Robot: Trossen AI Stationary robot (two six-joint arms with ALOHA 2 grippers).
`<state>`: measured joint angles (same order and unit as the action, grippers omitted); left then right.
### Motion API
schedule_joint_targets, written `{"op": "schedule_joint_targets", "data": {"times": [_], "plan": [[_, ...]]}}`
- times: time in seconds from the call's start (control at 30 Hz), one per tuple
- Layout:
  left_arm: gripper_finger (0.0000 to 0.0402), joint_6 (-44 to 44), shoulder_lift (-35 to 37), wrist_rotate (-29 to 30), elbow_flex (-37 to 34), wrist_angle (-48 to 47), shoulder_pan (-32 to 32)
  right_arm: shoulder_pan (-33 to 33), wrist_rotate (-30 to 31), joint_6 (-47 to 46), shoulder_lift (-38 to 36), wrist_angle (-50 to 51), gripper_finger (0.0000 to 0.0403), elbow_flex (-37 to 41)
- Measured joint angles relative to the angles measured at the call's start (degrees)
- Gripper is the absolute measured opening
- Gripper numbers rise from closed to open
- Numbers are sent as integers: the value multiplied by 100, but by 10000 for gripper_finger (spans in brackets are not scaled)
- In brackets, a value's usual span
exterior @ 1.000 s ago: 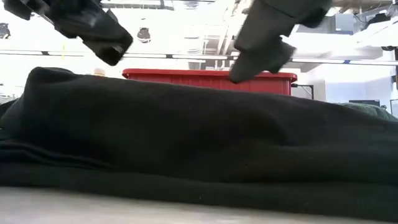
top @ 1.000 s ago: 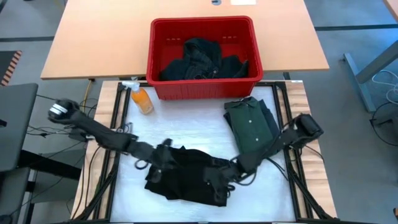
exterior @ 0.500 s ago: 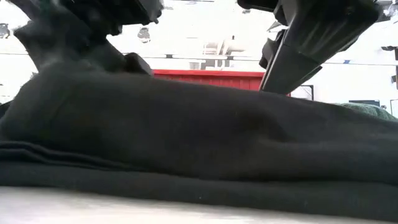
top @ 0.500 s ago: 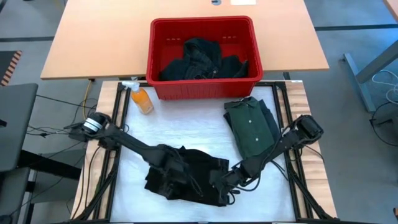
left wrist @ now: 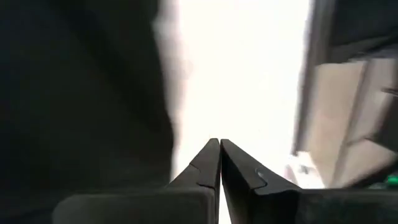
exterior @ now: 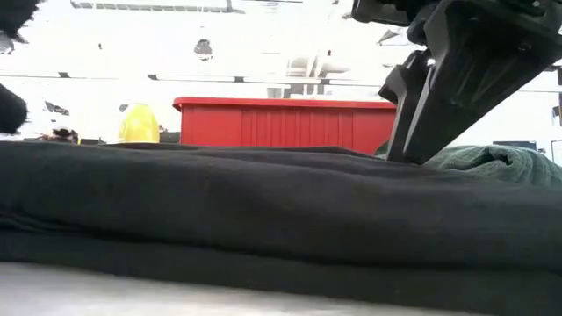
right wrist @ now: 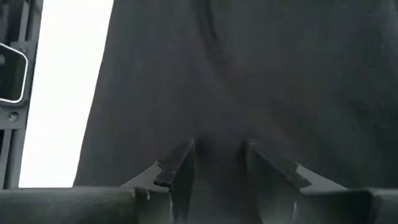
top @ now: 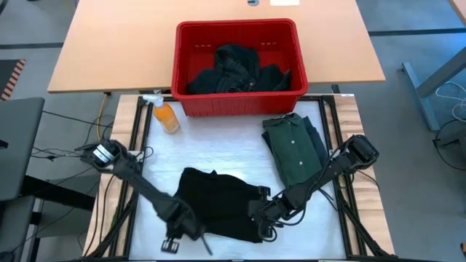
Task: Fold laundry
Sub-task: Fold the black shirt
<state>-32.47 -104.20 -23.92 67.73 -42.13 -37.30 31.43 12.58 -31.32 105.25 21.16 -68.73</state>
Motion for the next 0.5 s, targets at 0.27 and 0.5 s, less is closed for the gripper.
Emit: {"op": "schedule_joint_targets", "data": {"times": [0.27, 0.5], "plan": [[0, -1123, 982, 2011, 85, -969, -435, -85, -44, 134, 0, 81, 169, 0], [0, -726, 2506, 4299, -854, -356, -28, -23, -225, -87, 0, 140, 169, 0]]}}
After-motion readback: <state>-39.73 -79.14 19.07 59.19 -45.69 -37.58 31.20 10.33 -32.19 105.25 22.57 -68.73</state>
